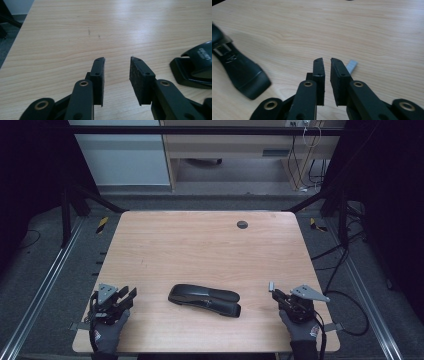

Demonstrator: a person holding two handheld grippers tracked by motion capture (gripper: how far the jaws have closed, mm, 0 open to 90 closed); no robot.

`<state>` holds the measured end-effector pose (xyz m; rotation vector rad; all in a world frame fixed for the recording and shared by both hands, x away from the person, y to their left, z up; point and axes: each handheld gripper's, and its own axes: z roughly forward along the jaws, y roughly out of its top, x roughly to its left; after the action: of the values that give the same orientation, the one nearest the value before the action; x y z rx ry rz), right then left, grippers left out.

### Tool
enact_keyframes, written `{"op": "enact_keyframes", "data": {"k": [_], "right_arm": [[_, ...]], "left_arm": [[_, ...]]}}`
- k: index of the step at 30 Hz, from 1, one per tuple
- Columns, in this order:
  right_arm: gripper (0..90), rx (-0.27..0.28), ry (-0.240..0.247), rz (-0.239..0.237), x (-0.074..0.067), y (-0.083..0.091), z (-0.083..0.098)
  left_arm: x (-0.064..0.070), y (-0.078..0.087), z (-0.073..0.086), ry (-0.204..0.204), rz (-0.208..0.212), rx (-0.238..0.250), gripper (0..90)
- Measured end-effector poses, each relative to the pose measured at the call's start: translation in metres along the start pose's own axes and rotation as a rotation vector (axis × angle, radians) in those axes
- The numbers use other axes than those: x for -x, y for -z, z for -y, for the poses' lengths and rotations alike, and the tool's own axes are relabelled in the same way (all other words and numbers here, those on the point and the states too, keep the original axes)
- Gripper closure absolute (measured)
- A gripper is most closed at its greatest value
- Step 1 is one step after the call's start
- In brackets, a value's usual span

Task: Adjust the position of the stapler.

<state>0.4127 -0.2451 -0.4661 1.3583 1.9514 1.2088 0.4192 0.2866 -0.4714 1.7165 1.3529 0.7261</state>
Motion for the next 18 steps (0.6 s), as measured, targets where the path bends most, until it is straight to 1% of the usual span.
{"op": "enact_keyframes", "data": {"k": [1,2,3,5,6,7,8,9,10,11,12,13,15,16,17,18], "right_arm": [[85.0,-0.003,0.007,-0.008,-0.003,0.000,-0.001],[86.5,-0.005,0.007,-0.027,-0.006,-0.001,-0.001],[86.5,-0.005,0.007,-0.027,-0.006,-0.001,-0.001],[90.0,-0.011,0.010,-0.079,-0.012,-0.002,-0.001],[90.0,-0.024,0.034,-0.107,-0.019,-0.005,0.000],[90.0,-0.030,0.040,-0.115,-0.021,-0.005,0.000],[90.0,-0.041,0.049,-0.127,-0.024,-0.006,0.001],[90.0,-0.041,0.049,-0.127,-0.024,-0.006,0.001],[90.0,-0.051,0.054,-0.138,-0.027,-0.008,0.001],[90.0,-0.065,0.056,-0.170,-0.034,-0.009,0.003],[90.0,-0.068,0.056,-0.177,-0.036,-0.010,0.004],[90.0,-0.077,0.061,-0.192,-0.041,-0.011,0.005],[90.0,-0.077,0.068,-0.201,-0.043,-0.011,0.005],[90.0,-0.085,0.074,-0.223,-0.052,-0.012,0.007],[90.0,-0.085,0.074,-0.223,-0.052,-0.012,0.007],[90.0,-0.088,0.078,-0.230,-0.054,-0.013,0.008]], "left_arm": [[0.002,0.000,0.000,-0.008,0.006,-0.004,65.0],[0.005,0.001,0.000,-0.014,0.009,-0.004,65.2],[0.005,0.001,0.000,-0.014,0.009,-0.004,65.3],[0.009,0.001,0.000,-0.024,0.025,-0.006,65.3],[0.011,0.001,0.001,-0.029,0.025,-0.008,65.2],[0.014,0.000,0.001,-0.039,0.030,-0.017,65.2],[0.015,0.000,0.001,-0.041,0.030,-0.021,65.2],[0.015,0.000,0.001,-0.041,0.030,-0.021,65.2],[0.016,0.000,0.002,-0.049,0.036,-0.026,65.2],[0.018,0.000,0.002,-0.058,0.035,-0.029,66.4],[0.018,0.000,0.002,-0.058,0.035,-0.029,67.2],[0.020,0.000,0.002,-0.069,0.040,-0.033,68.4],[0.021,0.000,0.003,-0.078,0.036,-0.031,69.3],[0.023,0.000,0.004,-0.082,0.045,-0.033,71.4],[0.023,0.000,0.004,-0.082,0.045,-0.033,72.0],[0.023,0.000,0.004,-0.091,0.045,-0.034,72.0]]}}
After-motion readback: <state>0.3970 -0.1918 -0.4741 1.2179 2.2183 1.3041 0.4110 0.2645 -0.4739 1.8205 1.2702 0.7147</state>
